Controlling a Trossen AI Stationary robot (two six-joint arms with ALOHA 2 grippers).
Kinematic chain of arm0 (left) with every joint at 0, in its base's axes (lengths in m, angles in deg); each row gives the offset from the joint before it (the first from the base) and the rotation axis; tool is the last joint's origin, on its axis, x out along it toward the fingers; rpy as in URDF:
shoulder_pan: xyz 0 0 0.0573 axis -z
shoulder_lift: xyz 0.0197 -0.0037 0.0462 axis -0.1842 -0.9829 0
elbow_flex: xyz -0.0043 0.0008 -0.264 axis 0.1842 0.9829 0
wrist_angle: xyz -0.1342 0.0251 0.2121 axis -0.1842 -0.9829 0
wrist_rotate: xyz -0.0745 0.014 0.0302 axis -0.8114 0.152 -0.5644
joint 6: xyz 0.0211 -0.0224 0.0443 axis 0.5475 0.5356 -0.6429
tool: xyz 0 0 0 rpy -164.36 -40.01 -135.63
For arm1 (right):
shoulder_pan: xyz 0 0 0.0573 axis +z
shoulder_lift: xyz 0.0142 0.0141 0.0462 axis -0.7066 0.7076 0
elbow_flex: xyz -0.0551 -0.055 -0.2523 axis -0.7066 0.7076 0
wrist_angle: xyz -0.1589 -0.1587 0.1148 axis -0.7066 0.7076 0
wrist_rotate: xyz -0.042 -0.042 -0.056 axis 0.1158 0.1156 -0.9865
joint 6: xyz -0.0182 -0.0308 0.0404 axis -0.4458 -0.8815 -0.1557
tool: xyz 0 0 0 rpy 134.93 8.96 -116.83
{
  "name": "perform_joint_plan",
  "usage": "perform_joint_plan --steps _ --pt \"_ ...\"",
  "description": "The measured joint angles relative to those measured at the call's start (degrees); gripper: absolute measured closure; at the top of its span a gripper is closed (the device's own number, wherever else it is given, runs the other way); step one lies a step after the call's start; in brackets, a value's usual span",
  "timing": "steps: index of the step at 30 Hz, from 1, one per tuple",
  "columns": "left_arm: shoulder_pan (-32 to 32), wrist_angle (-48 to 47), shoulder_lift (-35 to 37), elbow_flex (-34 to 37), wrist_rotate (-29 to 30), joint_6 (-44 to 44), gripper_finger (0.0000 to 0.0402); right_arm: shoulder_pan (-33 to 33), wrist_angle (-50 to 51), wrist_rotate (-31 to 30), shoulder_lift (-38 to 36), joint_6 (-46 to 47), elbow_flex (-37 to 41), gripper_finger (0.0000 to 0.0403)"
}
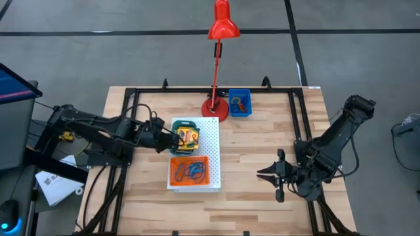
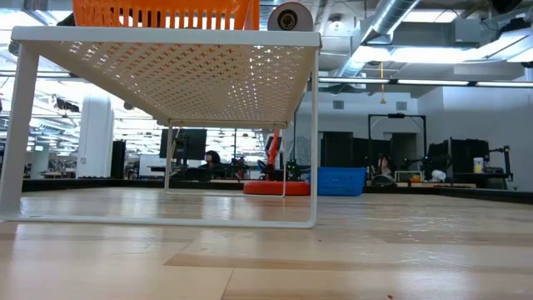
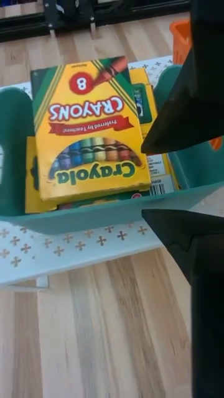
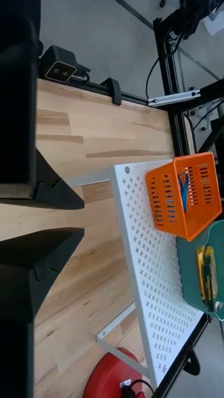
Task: Pick & Place Office Desk Supplies
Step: Put the green bin on the shelf containing crayon boxes, then put the blue bin on the shelf containing spring keychains
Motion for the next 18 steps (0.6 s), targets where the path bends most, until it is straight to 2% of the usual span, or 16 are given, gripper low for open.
perform_joint_plan --steps 11,15,18 --pt "-0.04 -2.89 4.46 -0.02 4.77 -3.27 0.0244 -0.09 -0.56 -0.03 -0.02 0.0 0.04 0.0346" --pt "-0.13 -3.11 6.89 -0.02 8.09 -6.66 0.0244 -0.17 -0.74 -0.59 -0.02 0.0 0.04 0.0346" --pt "-0.13 -3.09 9.98 0.0 11.75 -10.92 0.0244 -0.17 -0.5 -3.27 -0.03 0.35 0.04 0.0346"
